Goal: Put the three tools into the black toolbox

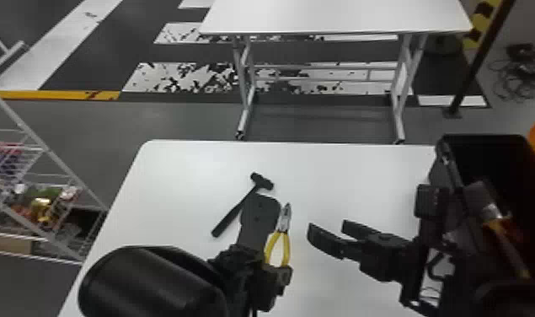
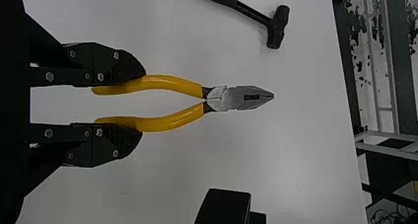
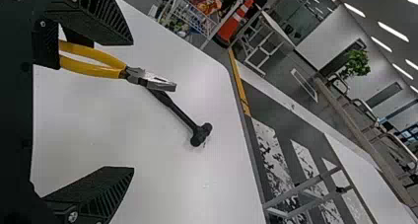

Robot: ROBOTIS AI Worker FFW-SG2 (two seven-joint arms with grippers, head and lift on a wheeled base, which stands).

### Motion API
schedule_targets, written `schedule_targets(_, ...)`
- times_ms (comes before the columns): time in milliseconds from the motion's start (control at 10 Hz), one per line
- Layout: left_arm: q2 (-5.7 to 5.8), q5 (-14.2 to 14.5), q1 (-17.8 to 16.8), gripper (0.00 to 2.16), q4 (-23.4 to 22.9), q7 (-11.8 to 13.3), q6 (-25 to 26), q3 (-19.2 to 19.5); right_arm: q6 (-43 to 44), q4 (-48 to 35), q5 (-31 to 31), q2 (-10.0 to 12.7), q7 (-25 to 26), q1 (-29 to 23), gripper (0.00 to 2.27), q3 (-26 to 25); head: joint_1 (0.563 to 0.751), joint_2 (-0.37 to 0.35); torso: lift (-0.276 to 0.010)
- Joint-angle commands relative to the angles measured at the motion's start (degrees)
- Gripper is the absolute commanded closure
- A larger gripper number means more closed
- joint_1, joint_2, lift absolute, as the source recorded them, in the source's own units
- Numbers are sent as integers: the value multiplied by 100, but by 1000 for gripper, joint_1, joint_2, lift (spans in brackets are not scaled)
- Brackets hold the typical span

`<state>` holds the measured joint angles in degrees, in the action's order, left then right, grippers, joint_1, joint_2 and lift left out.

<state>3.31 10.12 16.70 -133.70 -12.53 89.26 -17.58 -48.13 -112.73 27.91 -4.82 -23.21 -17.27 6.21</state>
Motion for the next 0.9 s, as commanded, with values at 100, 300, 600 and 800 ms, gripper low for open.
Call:
schedule_targets(100, -6, -1, -35, 1612, 19, -48, 77, -185, -34, 233, 30, 60, 1, 189, 93, 64, 695, 131, -51)
schedule_targets(300, -24, -98, -70, 1612, 28, -92, 77, -466, -17, 444, 30, 113, -43, 295, 93, 144, 695, 124, -51)
schedule_targets(600, -68, -186, -149, 1612, 37, -215, 77, -826, -17, 444, 39, 148, -52, 312, 87, 249, 695, 108, -51)
schedule_targets(800, -94, -247, -176, 1612, 46, -224, 77, -1002, -17, 427, 56, 148, -52, 295, 110, 258, 695, 98, -51)
